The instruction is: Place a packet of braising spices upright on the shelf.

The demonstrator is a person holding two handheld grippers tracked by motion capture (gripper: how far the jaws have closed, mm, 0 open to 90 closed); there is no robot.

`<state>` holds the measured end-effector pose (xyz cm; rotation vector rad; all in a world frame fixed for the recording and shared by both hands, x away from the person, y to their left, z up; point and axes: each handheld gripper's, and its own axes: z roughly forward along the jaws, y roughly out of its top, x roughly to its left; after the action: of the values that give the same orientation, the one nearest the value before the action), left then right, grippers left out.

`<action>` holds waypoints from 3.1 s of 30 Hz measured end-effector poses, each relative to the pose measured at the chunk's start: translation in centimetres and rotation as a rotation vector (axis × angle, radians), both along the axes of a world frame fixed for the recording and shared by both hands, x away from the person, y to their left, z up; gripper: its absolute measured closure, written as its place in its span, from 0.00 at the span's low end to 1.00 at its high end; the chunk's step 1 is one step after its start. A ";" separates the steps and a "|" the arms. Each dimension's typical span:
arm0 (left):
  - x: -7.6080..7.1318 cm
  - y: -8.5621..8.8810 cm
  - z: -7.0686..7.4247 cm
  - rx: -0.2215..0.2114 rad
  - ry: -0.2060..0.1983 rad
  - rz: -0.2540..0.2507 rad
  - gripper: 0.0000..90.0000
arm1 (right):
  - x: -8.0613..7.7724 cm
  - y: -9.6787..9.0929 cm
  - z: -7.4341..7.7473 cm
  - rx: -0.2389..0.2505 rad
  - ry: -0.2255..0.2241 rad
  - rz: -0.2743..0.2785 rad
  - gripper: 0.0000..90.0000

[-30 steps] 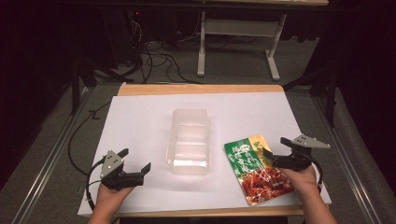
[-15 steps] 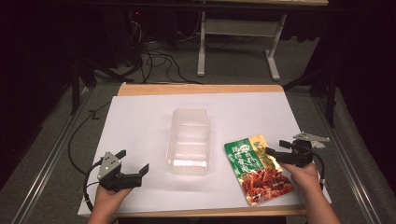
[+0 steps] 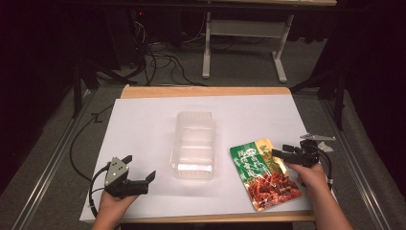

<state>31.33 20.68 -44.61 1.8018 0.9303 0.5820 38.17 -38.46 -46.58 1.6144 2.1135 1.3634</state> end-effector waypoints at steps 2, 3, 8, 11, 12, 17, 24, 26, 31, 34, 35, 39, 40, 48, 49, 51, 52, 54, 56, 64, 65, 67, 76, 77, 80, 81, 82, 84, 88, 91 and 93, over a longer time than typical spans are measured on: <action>-0.1 0.0 0.0 -0.002 -0.003 0.001 0.00 | 0.4 0.0 0.1 0.001 -0.005 -0.007 0.26; -0.2 0.1 0.1 0.001 -0.005 0.003 0.00 | 1.3 0.0 0.2 0.002 -0.005 -0.018 0.27; -0.5 0.4 0.1 0.002 -0.009 0.016 0.00 | 2.7 0.5 -0.3 0.028 0.032 -0.007 0.28; -0.6 0.6 0.1 0.002 -0.009 0.018 0.00 | 3.9 1.0 -0.7 0.030 0.079 0.015 0.28; -0.6 0.6 0.1 0.002 -0.009 0.018 0.00 | 3.9 1.0 -0.7 0.030 0.079 0.015 0.28; -0.8 0.8 0.3 0.000 -0.022 0.014 0.00 | 4.1 1.3 -1.1 0.035 0.103 0.027 0.33; -0.6 0.8 0.3 0.002 -0.019 0.006 0.00 | 4.0 1.2 -1.6 0.101 0.115 0.066 0.45; -0.6 0.8 0.2 0.001 -0.019 0.005 0.00 | 4.0 1.1 -1.5 0.109 0.106 0.069 0.47; -0.6 0.8 0.3 0.004 -0.019 0.004 0.00 | 3.4 0.6 -1.2 0.159 0.080 0.091 0.56; -0.6 0.8 0.2 0.002 -0.017 0.004 0.00 | 2.7 0.5 -0.9 0.167 0.061 0.128 0.61; -0.5 0.7 0.2 0.009 -0.017 0.001 0.00 | 2.6 0.5 -0.8 0.167 0.057 0.137 0.62; -0.5 0.7 0.2 0.011 -0.017 -0.002 0.00 | 1.8 0.7 -0.5 0.167 0.039 0.168 0.65; -0.4 0.6 0.2 0.011 -0.017 -0.003 0.00 | 1.7 0.8 -0.5 0.154 0.039 0.179 0.65; -0.3 0.5 0.0 0.014 -0.008 -0.007 0.00 | 1.8 1.6 -1.0 0.028 0.056 0.179 0.72; -0.2 0.5 0.0 0.011 -0.007 -0.006 0.00 | 2.0 1.8 -1.2 -0.020 0.064 0.182 0.74; -0.2 0.6 0.0 0.011 -0.006 -0.004 0.00 | 2.1 1.9 -1.2 -0.034 0.074 0.178 0.74; -0.2 0.6 0.0 0.009 -0.005 -0.004 0.00 | 2.2 2.0 -1.3 -0.054 0.078 0.177 0.76; -0.3 0.5 0.0 0.013 -0.008 -0.006 0.00 | 2.4 2.0 -1.3 -0.058 0.084 0.175 0.81; -0.3 0.6 0.1 0.014 -0.010 -0.007 0.00 | 2.4 2.0 -1.3 -0.071 0.084 0.171 0.86; -0.4 0.6 0.1 0.009 -0.012 -0.004 0.00 | 1.8 1.9 -0.5 -0.079 0.033 0.166 1.00; -0.4 0.6 0.1 0.009 -0.012 -0.004 0.01 | 1.6 1.9 -0.4 -0.074 0.027 0.165 1.00; -0.4 0.6 0.2 0.006 -0.013 -0.004 0.01 | 1.1 1.9 0.2 -0.062 0.003 0.151 1.00; -0.4 0.7 0.3 -0.002 -0.019 -0.008 0.00 | -0.7 2.0 2.7 -0.022 -0.119 0.121 1.00; -0.4 0.7 0.3 -0.002 -0.019 -0.008 0.01 | -0.7 2.0 2.7 -0.022 -0.119 0.121 1.00; -0.2 0.5 0.3 -0.003 -0.022 -0.012 0.01 | -1.5 1.9 4.0 -0.022 -0.182 0.096 1.00; -0.1 0.5 0.3 -0.002 -0.021 -0.016 0.00 | -1.6 1.9 4.4 -0.019 -0.195 0.089 1.00; -0.1 0.4 0.3 -0.002 -0.023 -0.018 0.00 | -1.8 1.8 4.7 -0.017 -0.223 0.086 1.00; 0.0 0.3 0.4 0.000 -0.023 -0.022 0.01 | -2.4 1.7 5.6 -0.007 -0.264 0.072 1.00; 0.1 0.1 0.4 -0.004 -0.024 -0.023 0.00 | -3.5 1.5 7.1 0.006 -0.363 0.054 1.00; 0.1 0.1 0.3 0.001 -0.022 -0.022 0.01 | -4.2 1.6 8.0 0.039 -0.435 0.030 1.00; 0.1 0.1 0.3 0.000 -0.022 -0.020 0.00 | -4.3 1.8 8.4 0.045 -0.464 0.018 1.00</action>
<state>31.45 20.81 -44.27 1.7991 0.8965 0.5878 33.82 -36.63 -38.15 1.1473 1.8338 1.6120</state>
